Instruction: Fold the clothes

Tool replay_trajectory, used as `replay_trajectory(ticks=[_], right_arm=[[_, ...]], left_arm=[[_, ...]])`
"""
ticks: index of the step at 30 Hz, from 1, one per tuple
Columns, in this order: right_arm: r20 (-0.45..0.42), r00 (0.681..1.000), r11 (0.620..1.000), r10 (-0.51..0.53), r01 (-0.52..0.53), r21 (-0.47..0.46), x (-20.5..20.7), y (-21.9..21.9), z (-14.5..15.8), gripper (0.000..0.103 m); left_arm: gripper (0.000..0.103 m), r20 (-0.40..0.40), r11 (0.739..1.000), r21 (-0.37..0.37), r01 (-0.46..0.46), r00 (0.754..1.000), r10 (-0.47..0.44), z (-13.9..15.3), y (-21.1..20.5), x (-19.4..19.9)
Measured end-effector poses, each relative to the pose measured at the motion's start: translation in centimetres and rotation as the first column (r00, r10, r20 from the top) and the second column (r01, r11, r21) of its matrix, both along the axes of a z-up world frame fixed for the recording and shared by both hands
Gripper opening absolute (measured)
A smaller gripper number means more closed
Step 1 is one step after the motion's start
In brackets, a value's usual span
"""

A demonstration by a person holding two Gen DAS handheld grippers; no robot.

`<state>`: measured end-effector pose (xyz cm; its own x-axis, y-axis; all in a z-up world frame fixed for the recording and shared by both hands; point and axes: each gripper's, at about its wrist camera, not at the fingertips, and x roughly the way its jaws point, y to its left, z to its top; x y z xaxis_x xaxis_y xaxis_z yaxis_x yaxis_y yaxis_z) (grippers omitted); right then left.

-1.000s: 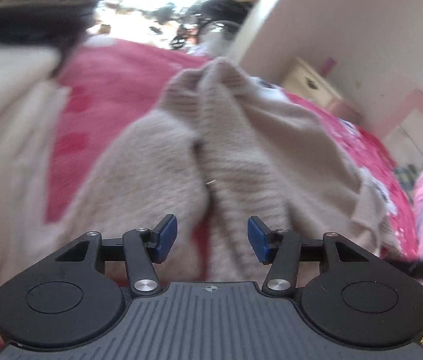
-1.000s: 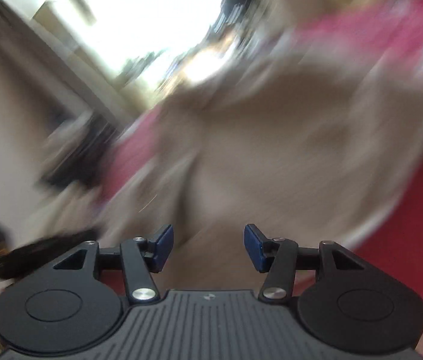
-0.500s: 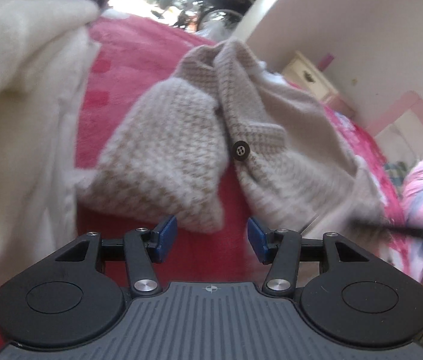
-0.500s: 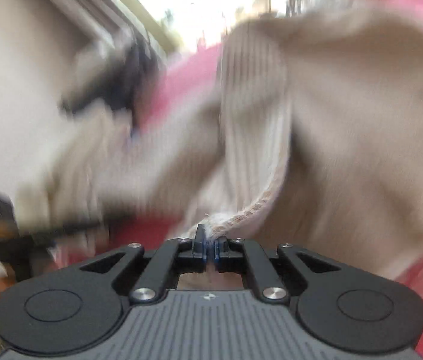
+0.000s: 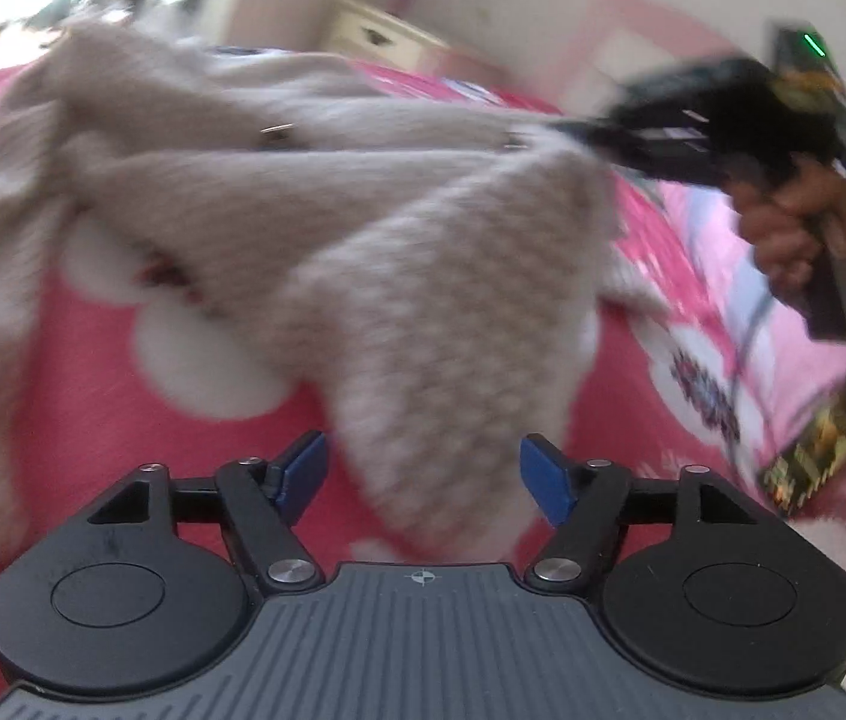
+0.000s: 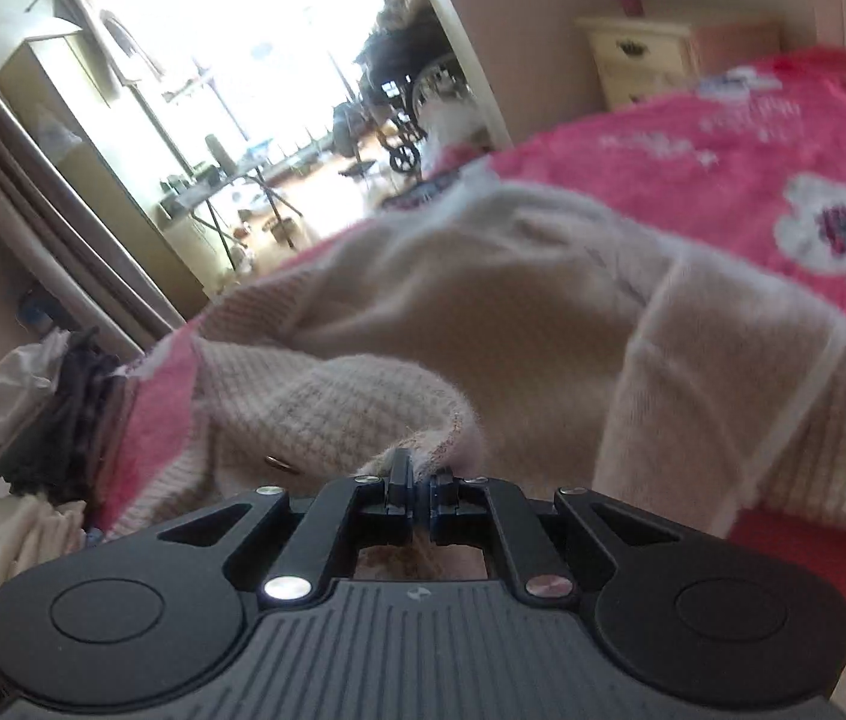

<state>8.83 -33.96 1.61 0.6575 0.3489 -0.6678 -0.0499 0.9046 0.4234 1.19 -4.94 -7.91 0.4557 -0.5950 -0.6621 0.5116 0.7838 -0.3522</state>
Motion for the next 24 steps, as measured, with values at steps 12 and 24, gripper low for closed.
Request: replay_trajectory(ticks=[12,24], right_arm=[[0.011,0.998,0.998,0.062,-0.062,-0.006,0.6,-0.9,-3.1,0.006],[-0.08,0.997,1.0,0.0,-0.002,-0.029,-2.1,0.3,-9.5,0.006]], left_arm=[[0.029,-0.042,0.982,0.187,-0.026,0.998,0.035,-2.2,-2.4,1.3],[0.096,0.104,0.92,0.298,-0.256,0.966,0.235,2.7,6.6,-1.1]])
